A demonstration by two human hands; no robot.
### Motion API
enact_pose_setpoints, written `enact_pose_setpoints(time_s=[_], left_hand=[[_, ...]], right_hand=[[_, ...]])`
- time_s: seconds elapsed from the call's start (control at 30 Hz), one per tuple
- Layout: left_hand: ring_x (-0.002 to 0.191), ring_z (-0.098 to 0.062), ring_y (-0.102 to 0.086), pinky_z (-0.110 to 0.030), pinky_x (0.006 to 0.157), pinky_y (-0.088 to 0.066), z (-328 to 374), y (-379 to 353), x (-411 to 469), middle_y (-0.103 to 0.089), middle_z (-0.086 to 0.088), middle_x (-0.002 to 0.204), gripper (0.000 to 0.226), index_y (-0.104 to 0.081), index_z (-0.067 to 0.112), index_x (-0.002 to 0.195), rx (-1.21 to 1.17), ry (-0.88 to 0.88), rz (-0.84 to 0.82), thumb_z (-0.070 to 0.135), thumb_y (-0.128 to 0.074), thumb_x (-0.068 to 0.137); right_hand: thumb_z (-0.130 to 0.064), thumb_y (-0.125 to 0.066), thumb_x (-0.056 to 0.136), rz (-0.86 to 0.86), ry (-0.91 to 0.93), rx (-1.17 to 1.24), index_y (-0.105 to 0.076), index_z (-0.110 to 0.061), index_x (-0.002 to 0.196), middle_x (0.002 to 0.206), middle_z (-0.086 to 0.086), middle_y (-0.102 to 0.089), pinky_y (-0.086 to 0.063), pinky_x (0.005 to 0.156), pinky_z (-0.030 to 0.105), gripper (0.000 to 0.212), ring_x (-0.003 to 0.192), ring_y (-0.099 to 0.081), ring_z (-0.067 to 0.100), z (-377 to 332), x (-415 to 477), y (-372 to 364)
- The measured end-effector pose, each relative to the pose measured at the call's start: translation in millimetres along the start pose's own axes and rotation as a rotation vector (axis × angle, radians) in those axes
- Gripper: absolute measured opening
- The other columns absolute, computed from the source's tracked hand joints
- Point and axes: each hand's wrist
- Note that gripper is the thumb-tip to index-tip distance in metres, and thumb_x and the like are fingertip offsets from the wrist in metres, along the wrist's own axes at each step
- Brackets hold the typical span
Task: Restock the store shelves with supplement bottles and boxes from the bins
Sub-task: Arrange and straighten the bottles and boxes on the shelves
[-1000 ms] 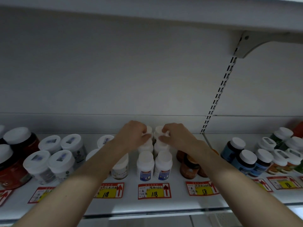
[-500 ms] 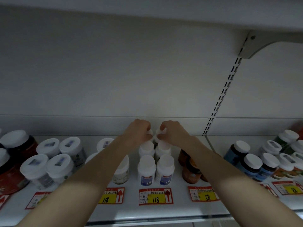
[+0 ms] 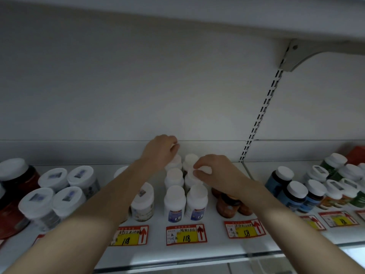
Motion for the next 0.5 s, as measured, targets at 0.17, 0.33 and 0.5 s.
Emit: enact_pose_setpoints(time_s=[0.17,0.33,0.5], left_hand=[[0.081,-0.035,-0.059,-0.039,0.071,-0.046,-6,15,-8,-0.063,-0.023,0.088,0.042,-0.065,-0.002,0.094,-0.051,-0.078,0.095,0.031,-0.04,0.09],[0.078,-0.036,-0.061,-0.043,0.072,-0.049,-24,41,-39,-0.066,-0.023,0.085,0.052,-0.067,-0.002,0.091,-0.015,-0.077,0.1,0.038,-0.035,0.082],[0.083,-0.036,-0.061,-0.037,0.074,-0.045,-38,66,-85,-0.066,-0.022,0.091,0.029,-0.066,-0.003,0.096,0.016,-0.015,0.089,0.02,-0.049,0.093]], right_hand=[[-0.022,-0.056,0.091,-0.012,0.104,0.029,-0.068,-0.005,0.102,0.105,0.009,-0.068,-0.044,0.084,0.031,0.023,0.097,-0.06,0.021,-27,-27,-13],[-0.023,-0.056,0.091,-0.006,0.162,0.045,-0.058,-0.009,0.121,0.12,0.007,-0.061,-0.036,0.081,0.012,0.033,0.105,-0.056,0.014,-51,-23,-26],[-0.027,-0.056,0.091,-0.048,0.206,0.002,-0.055,-0.009,0.124,0.123,0.008,-0.058,-0.035,0.083,0.014,0.037,0.109,-0.054,0.016,-69,-5,-37]])
Point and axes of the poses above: each hand's wrist, its own x-axis towards the middle knuckle, its own y-axis out of the back of the hand, z = x × y
